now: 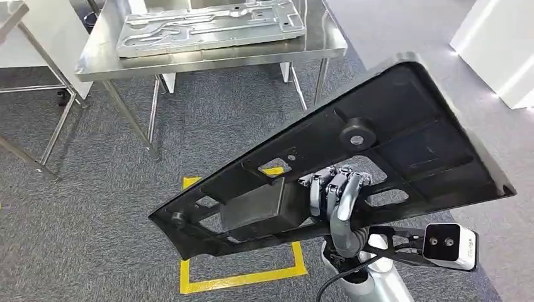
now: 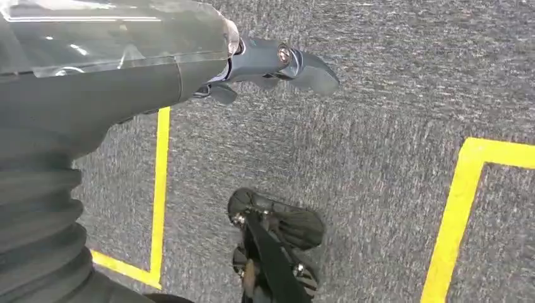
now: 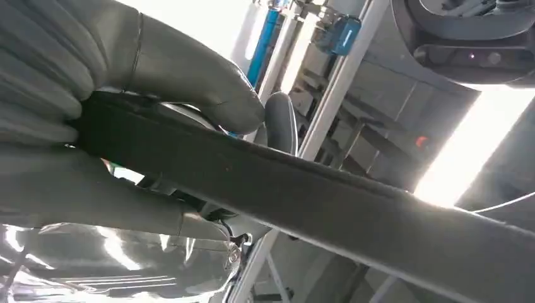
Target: Take the parts from the cabinet and place them on the table.
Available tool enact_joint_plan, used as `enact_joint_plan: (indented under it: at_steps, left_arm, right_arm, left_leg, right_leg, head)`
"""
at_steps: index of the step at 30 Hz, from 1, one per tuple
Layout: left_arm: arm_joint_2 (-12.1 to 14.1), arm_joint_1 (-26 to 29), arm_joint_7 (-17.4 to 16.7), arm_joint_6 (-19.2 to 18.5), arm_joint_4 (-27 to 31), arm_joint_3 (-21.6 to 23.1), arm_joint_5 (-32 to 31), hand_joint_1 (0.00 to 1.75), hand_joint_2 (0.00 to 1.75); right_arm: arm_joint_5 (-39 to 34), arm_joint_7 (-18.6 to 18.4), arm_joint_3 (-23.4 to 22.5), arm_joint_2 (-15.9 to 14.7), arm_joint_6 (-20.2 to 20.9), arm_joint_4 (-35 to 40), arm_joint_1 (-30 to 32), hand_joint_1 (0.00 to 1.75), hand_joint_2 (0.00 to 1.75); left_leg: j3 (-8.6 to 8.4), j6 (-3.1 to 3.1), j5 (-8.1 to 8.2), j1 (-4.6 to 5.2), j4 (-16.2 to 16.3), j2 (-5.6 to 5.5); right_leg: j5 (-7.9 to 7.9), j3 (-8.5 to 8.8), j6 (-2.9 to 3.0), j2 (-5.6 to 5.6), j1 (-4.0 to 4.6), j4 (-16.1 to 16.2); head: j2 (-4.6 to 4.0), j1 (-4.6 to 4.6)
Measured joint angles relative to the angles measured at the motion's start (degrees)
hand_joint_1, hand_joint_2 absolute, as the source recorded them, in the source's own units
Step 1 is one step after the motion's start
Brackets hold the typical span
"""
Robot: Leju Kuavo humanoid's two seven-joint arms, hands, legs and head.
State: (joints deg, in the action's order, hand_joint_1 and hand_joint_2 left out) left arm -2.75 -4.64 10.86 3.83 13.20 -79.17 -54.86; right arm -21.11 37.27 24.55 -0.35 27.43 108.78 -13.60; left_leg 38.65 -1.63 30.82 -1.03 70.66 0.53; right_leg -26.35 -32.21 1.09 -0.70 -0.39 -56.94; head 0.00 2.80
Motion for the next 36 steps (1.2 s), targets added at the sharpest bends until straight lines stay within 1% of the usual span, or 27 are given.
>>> enact_joint_plan:
  at_steps: [2, 3, 6, 8, 9, 11, 12, 13, 14, 15, 17, 18, 19, 21, 22, 23, 24, 25, 27, 28, 29, 30, 31, 32, 33, 34, 36]
  left_arm:
    - [0.1, 0.0, 0.1, 0.0, 0.0, 0.0, 0.0, 0.0, 1.75]
    - [0.2, 0.0, 0.1, 0.0, 0.0, 0.0, 0.0, 0.0, 1.75]
    - [0.2, 0.0, 0.1, 0.1, 0.0, 0.0, 0.0, 0.0, 1.75]
    - [0.2, 0.0, 0.2, 0.1, 0.0, 0.0, 0.0, 0.0, 1.75]
    - [0.2, -0.1, 0.2, 0.1, 0.0, 0.0, 0.0, 0.0, 1.75]
    - [0.2, -0.1, 0.3, 0.0, 0.0, 0.0, 0.0, 0.0, 1.75]
    - [0.2, 0.0, 0.3, 0.0, 0.0, 0.0, 0.0, 0.0, 1.75]
    - [0.2, 0.0, 0.3, 0.0, 0.0, 0.0, 0.0, 0.0, 1.75]
    - [0.2, 0.1, 0.4, -0.2, 0.0, 0.0, 0.0, 0.0, 1.75]
    - [0.2, 0.1, 0.5, -0.3, 0.0, 0.0, 0.0, 0.0, 1.75]
    - [0.2, 0.1, 0.7, -0.5, 0.0, 0.0, -0.2, 0.0, 1.75]
    - [0.2, 0.2, 0.7, -0.6, 0.0, 0.0, -0.2, 0.0, 1.75]
    - [0.2, 0.1, 0.8, -0.6, 0.0, 0.0, -0.2, 0.0, 1.75]
    - [0.2, 0.2, 0.8, -0.7, 0.0, 0.0, -0.2, 0.0, 1.75]
    - [0.2, 0.1, 0.9, -0.7, 0.0, 0.0, -0.2, 0.0, 1.75]
    - [0.2, 0.0, 0.8, -0.7, 0.0, 0.0, -0.2, 0.0, 1.75]
    - [0.2, 0.0, 0.9, -0.7, 0.0, 0.0, -0.2, 0.0, 1.75]
    - [0.2, -0.1, 0.8, -0.7, 0.0, 0.0, -0.2, 0.0, 1.75]
    - [0.2, 0.1, 0.8, -0.7, 0.0, 0.0, -0.1, 0.0, 1.75]
    - [0.3, 0.3, 0.8, -0.7, 0.0, 0.0, -0.1, 0.0, 1.75]
    - [0.3, 0.5, 0.8, -0.7, 0.0, 0.0, -0.1, 0.0, 1.75]
    - [0.3, 0.5, 0.8, -0.7, 0.0, 0.0, -0.1, 0.0, 1.75]
    - [0.3, 0.5, 0.8, -0.7, 0.0, 0.0, -0.1, 0.0, 1.75]
    - [0.3, 0.5, 0.8, -0.7, 0.0, 0.0, -0.1, 0.0, 1.75]
    - [0.3, 0.6, 0.8, -0.7, 0.0, 0.0, -0.1, 0.0, 1.75]
    - [0.3, 0.5, 0.8, -0.7, 0.0, -0.1, -0.1, 0.0, 1.75]
    - [0.4, 0.5, 0.8, -0.7, 0.0, -0.1, 0.0, 0.0, 1.75]
  right_arm:
    - [0.0, 0.0, 0.0, 0.0, -0.2, 0.0, 0.0, 1.75, 1.75]
    - [0.0, 0.1, 0.0, 0.0, -0.3, 0.0, 0.0, 1.75, 1.75]
    - [0.0, 0.1, 0.0, -0.2, -0.6, 0.0, 0.0, 1.75, 1.75]
    - [0.0, 0.1, 0.0, -0.3, -0.6, 0.0, 0.0, 1.75, 1.75]
    - [-0.1, 0.2, 0.0, -0.3, -0.6, 0.0, -0.1, 1.75, 1.75]
    - [-0.1, 0.2, 0.0, -0.5, -0.6, 0.0, 0.0, 1.75, 1.75]
    - [-0.1, 0.2, 0.0, -0.6, -0.6, -0.1, 0.0, 1.75, 1.75]
    - [-0.2, 0.2, 0.0, -0.7, -0.6, -0.2, 0.0, 1.75, 1.75]
    - [-0.2, 0.2, 0.0, -0.8, -0.6, -0.2, 0.0, 1.75, 1.75]
    - [-0.3, 0.2, 0.0, -1.0, -0.6, -0.3, 0.1, 1.75, 1.75]
    - [-0.4, 0.3, 0.0, -1.3, -0.6, -0.3, 0.0, 1.75, 1.75]
    - [-0.5, 0.3, 0.0, -1.4, -0.6, -0.4, 0.1, 1.75, 1.75]
    - [-0.5, 0.3, 0.0, -1.5, -0.5, -0.4, 0.1, 1.75, 1.75]
    - [-0.5, 0.3, -0.1, -1.7, -0.5, -0.3, 0.7, 1.75, 1.75]
    - [-0.5, 0.3, -0.1, -1.8, -0.5, -0.3, 0.8, 1.75, 1.75]
    - [-0.4, 0.3, -0.1, -1.8, -0.3, -0.3, 0.8, 1.75, 1.75]
    - [-0.3, 0.3, -0.1, -1.8, -0.2, -0.3, 0.8, 1.75, 1.75]
    - [-0.3, 0.3, -0.1, -1.8, 0.0, -0.3, 0.8, 1.75, 1.75]
    - [-0.3, 0.3, -0.1, -1.9, 0.3, -0.3, 1.3, 1.75, 1.75]
    - [-0.3, 0.3, -0.1, -1.9, 0.3, -0.3, 1.5, 1.75, 1.75]
    - [-0.3, 0.3, -0.1, -1.9, 0.4, -0.3, 1.7, 1.75, 1.75]
    - [-0.3, 0.3, -0.1, -1.9, 0.4, -0.3, 1.7, 1.75, 1.75]
    - [-0.3, 0.3, -0.1, -1.9, 0.4, -0.3, 1.7, 1.75, 1.75]
    - [-0.4, 0.3, -0.1, -1.9, 0.5, -0.3, 1.7, 1.75, 1.75]
    - [-0.4, 0.3, -0.1, -1.9, 0.5, -0.3, 1.7, 1.75, 1.75]
    - [-0.4, 0.3, 0.0, -1.9, 0.5, -0.3, 1.7, 1.75, 1.75]
    - [-0.4, 0.3, 0.0, -1.9, 0.5, -0.3, 1.7, 1.75, 1.75]
  left_leg:
    - [-4.77, 0.53, -5.14, -0.01, -10.3, -0.13]
    - [-5.81, 0.96, -4.23, 0.36, -12.4, -0.33]
    - [-5.78, 2.08, -4.12, 0.38, -13.0, -0.3]
    - [-6.76, 2.82, -4.19, 0.15, -13.4, -0.27]
    - [-6.97, 3.13, -4.05, 0.15, -13.4, -0.27]
    - [-7.16, 3.47, -3.73, 0.21, -13.4, -0.18]
    - [-7.24, 3.5, -3.54, 0.24, -13.4, -0.16]
    - [-7.45, 3.44, -3.33, 0.25, -13.4, -0.16]
    - [-7.82, 3.39, -3.03, 0.26, -13.4, -0.17]
    - [-8.38, 3.27, -2.62, 0.26, -13.4, -0.2]
    - [-9.75, 2.91, -1.73, 0.27, -13.4, -0.21]
    - [-9.93, 2.67, -1.38, 0.25, -13.5, -0.18]
    - [-10.07, 2.32, -1.2, 0.38, -13.4, -0.17]
    - [-10.53, 1.52, -0.99, 0.44, -13.0, 0.11]
    - [-10.92, 1.31, -0.96, 0.5, -13.1, 0.16]
    - [-10.52, 1.12, -0.46, 0.33, -12.5, 0.13]
    - [-9.73, 1.05, -0.29, 0.27, -10.2, 0.0]
    - [-7.7, 0.92, 0.75, 0.24, -6.5, -0.01]
    - [-1.99, 0.38, 4.79, 0.22, 2.4, -0.02]
    - [0.04, 0.21, 5.77, 0.22, 4.9, -0.03]
    - [0.81, 0.18, 5.01, 0.22, 4.6, -0.03]
    - [0.41, 0.24, 2.86, 0.22, 2.0, -0.03]
    - [-0.9, 0.38, -0.23, 0.22, -2.2, -0.03]
    - [-2.64, 0.74, -4.13, 0.24, -7.6, -0.05]
    - [-3.5, 1.16, -6.75, 0.33, -11.5, -0.06]
    - [-3.47, 1.39, -4.47, 0.8, -12.1, 0.01]
    - [-3.67, 2.31, -5.42, 0.97, -12.1, -0.1]
  right_leg:
    - [-0.59, 0.71, -0.31, -0.22, 0.02, -0.2]
    - [-0.88, 0.75, -0.66, -0.33, 0.44, -0.4]
    - [-0.57, 0.7, -1.77, -0.58, 0.34, -0.9]
    - [-1.21, 0.57, -2.39, -0.27, 0.06, -1.7]
    - [-2.28, -0.47, -2.59, 0.09, 0.05, -3.9]
    - [-6.27, -5.58, -3.12, 0.15, -0.08, -12.6]
    - [-7.67, -8.18, -3.17, 0.17, -0.12, -16.6]
    - [-7.76, -9.92, -3.35, 0.2, -0.22, -18.8]
    - [-6.38, -10.28, -3.34, 0.26, -0.3, -18.1]
    - [-3.61, -9.09, -3.08, 0.36, -0.32, -14.6]
    - [2.94, -4.8, -2.23, 0.61, -0.25, -4.3]
    - [2.85, -3.82, -1.92, 0.95, 0.04, -2.3]
    - [0.07, -4.01, -1.8, 1.16, 0.51, -1.4]
    - [1.68, -3.78, -1.03, 0.88, 0.57, -1.2]
    - [1.51, -3.36, -0.7, 0.77, 0.39, -1.2]
    - [1.52, -2.51, -0.47, 0.65, 0.07, -0.7]
    - [1.3, -1.95, -0.14, 0.72, 0.1, -0.6]
    - [1.02, -1.72, 0.2, 0.72, 0.1, -0.6]
    - [0.31, -1.14, 0.46, 0.61, 0.22, -0.6]
    - [-0.04, -0.72, 0.45, 0.42, 0.27, -0.6]
    - [-0.46, -0.17, 0.39, 0.24, 0.27, -0.6]
    - [-0.89, 0.47, 0.32, 0.09, 0.26, -0.6]
    - [-1.36, 1.22, 0.22, 0.02, 0.26, -0.6]
    - [-1.9, 2.02, 0.08, 0.03, 0.27, -0.6]
    - [-2.38, 2.26, -0.11, 0.02, 0.24, -0.6]
    - [-2.58, 2.37, -0.48, -0.12, 0.4, -0.7]
    - [-2.71, 2.5, -1.29, -0.16, 0.37, -0.9]
  head:
    - [0.0, 0.0]
    - [0.0, 0.0]
    - [0.0, 0.0]
    - [0.0, 0.0]
    - [0.0, 0.0]
    - [0.0, 0.0]
    - [0.0, 0.0]
    - [0.0, 0.0]
    - [0.0, 0.0]
    - [0.0, 0.0]
    - [0.0, 0.0]
    - [0.0, 0.0]
    - [0.0, -0.02]
    - [0.0, 0.0]
    - [0.0, -0.02]
    - [0.0, -0.02]
    - [0.0, -0.02]
    - [0.0, -0.02]
    - [0.0, -0.02]
    - [0.0, -0.02]
    - [0.0, -0.02]
    - [0.0, -0.02]
    - [0.0, -0.02]
    - [0.0, -0.02]
    - [0.0, -0.02]
    - [0.0, -0.02]
    - [0.0, -0.02]
